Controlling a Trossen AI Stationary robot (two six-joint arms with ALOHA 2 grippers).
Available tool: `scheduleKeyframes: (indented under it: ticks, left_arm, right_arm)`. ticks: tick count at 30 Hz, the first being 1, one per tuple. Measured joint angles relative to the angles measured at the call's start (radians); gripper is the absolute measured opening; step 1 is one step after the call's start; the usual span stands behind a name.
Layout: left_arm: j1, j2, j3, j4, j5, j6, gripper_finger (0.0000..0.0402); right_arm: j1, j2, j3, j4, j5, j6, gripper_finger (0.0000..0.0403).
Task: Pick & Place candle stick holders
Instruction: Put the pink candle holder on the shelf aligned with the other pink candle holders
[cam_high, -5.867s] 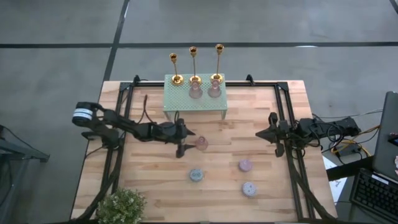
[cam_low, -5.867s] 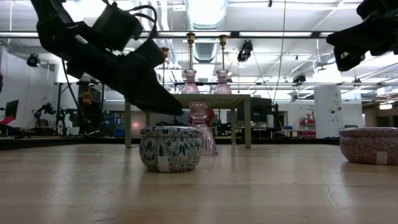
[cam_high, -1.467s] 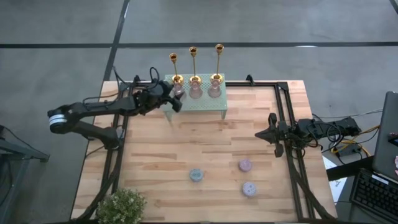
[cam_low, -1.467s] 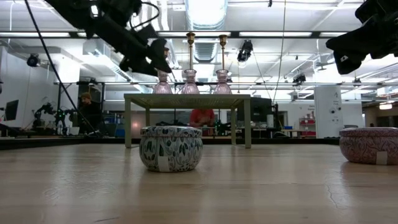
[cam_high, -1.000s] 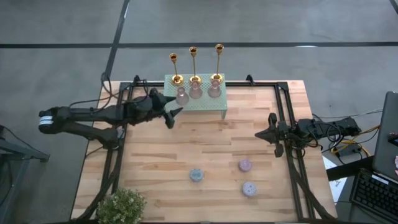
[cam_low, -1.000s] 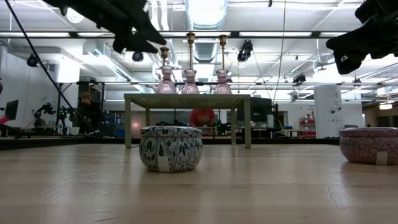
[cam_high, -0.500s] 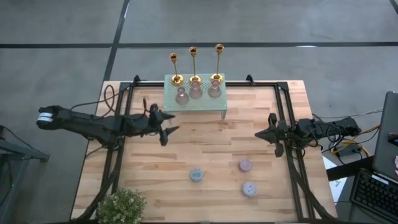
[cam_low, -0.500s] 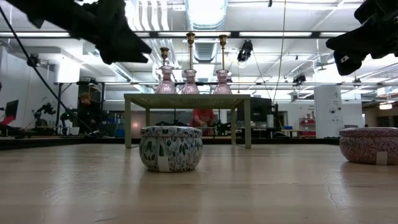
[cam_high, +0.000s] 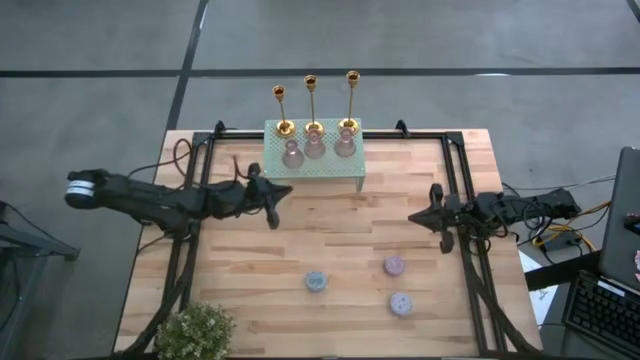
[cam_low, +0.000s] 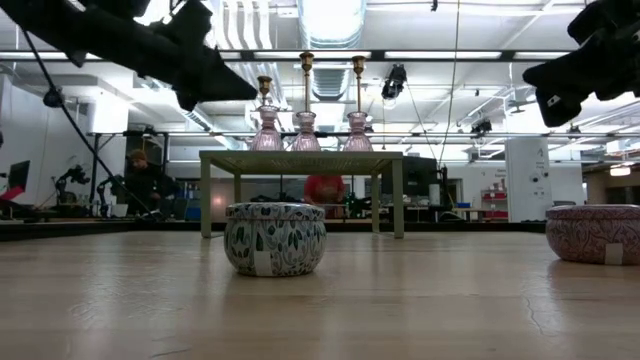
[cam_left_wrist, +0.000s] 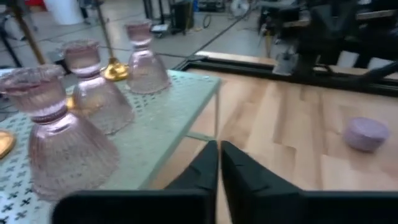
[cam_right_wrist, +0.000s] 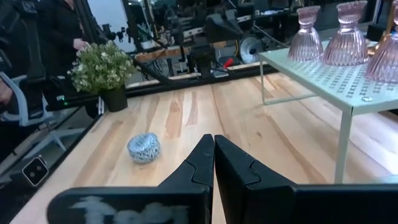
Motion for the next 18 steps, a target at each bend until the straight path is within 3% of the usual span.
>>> scheduleKeyframes:
  ticks: [7,12,18]
  left_arm:
    - [0.144,0.087,0.064,0.023,0.006,-0.024,0.0007]
    - [0.249,0.14,0.098,0.027,0.106,-0.034,0.0006]
    - [0.309,0.197,0.111,0.025,0.124,-0.049,0.0005]
  right_arm:
    - [0.0,0.0,-0.013,0.001,0.0,0.048,0.0009]
    - [0.0,-0.001,-0.013,0.002,-0.001,0.071,0.0009]
    - [0.0,-0.001,-0.013,0.001,-0.001,0.077,0.0009]
